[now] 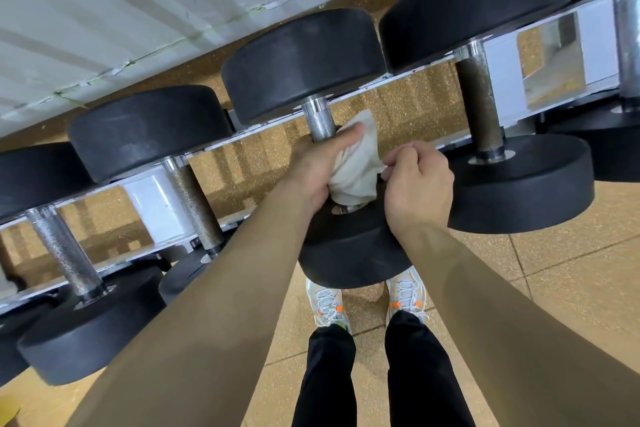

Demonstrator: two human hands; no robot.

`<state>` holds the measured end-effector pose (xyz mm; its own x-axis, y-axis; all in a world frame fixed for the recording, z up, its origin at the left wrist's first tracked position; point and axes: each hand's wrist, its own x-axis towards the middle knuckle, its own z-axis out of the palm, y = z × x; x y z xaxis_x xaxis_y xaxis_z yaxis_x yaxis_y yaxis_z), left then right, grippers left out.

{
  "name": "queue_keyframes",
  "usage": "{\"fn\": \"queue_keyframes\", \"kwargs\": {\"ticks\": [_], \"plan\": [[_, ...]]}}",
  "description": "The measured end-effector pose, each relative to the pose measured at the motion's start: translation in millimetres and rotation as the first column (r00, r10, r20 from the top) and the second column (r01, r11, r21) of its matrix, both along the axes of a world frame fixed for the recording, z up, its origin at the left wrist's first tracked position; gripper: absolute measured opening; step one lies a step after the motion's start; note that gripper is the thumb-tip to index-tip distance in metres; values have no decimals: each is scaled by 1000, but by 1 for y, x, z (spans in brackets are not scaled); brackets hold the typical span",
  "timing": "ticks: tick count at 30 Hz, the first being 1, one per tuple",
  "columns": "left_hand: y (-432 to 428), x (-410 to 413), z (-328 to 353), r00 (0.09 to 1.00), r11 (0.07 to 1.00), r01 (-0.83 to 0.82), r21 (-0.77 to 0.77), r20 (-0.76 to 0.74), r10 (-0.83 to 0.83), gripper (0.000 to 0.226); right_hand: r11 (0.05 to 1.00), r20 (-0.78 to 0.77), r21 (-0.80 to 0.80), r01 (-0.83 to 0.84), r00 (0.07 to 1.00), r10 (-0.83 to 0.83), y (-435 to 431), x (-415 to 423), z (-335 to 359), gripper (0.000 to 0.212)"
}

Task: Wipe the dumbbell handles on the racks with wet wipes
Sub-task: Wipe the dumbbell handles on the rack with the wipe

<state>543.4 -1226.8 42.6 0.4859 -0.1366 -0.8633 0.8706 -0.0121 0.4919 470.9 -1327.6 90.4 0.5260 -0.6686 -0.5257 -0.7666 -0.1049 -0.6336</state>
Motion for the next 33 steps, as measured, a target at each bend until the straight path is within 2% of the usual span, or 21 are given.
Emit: {"fn": "queue_keyframes", "kwargs": {"ticks": [2, 4, 7, 9, 11, 13, 16, 18, 21, 23, 24, 26, 27, 28, 31, 33], "plan": [[3, 3, -1, 999, 994, -46, -101, 19, 49, 36, 1000, -5, -6, -5, 1000, 5, 0, 1, 0, 28], [5, -5, -4, 998, 995, 15, -101, 58, -9, 33, 1000, -12, -16, -12, 1000, 12, 0, 1, -1, 27], [11, -21, -6, 951, 959, 271, 79, 129, -279, 30, 1000, -29, -16, -25, 999, 24, 0, 1, -1, 27], [21, -19, 3, 867, 873, 476, 104, 112, -486, 31, 1000, -30, -15, -25, 999, 25, 0, 1, 0, 28], [33, -13, 12, 825, 825, 554, 110, 57, -562, 34, 999, -32, -10, -33, 999, 33, 0, 1, 1, 28], [47, -10, 11, 871, 869, 488, 86, 20, -491, 47, 999, -40, -5, -47, 998, 47, 0, 1, 2, 28], [60, -13, 10, 972, 972, 234, 32, -15, -234, 53, 999, -42, -6, -47, 998, 46, -1, 2, 3, 29], [71, -15, 7, 995, 995, 98, -15, -17, -99, 59, 999, -41, -6, -53, 998, 53, 0, 2, 4, 29], [67, -18, 8, 999, 991, -36, -131, -8, 35, 80, 997, -35, -7, -71, 997, 70, 0, 2, 6, 29], [55, -22, 8, 999, 982, -35, -187, 3, 37, 97, 997, -29, -9, -75, 997, 75, 0, 1, 6, 29], [48, -23, 8, 1000, 985, 19, -171, 27, -15, 106, 997, -24, -11, -74, 997, 74, 0, 1, 7, 29], [36, -26, 7, 973, 975, 222, -31, 70, -219, 124, 998, -25, -13, -69, 997, 69, 1, 2, 7, 30], [31, -27, 8, 948, 949, 308, 72, 66, -313, 124, 998, -28, -12, -67, 997, 66, 2, 2, 7, 31], [28, -26, 8, 929, 923, 355, 151, 55, -366, 115, 998, -30, -7, -65, 997, 65, 2, 2, 7, 30], [16, -23, 10, 950, 920, 302, 248, 4, -313, 47, 998, -33, -1, -65, 997, 65, 0, 2, 7, 27], [9, -24, 9, 979, 938, 199, 283, -6, -206, 42, 998, -35, 2, -70, 997, 70, 0, 2, 7, 27]]}}
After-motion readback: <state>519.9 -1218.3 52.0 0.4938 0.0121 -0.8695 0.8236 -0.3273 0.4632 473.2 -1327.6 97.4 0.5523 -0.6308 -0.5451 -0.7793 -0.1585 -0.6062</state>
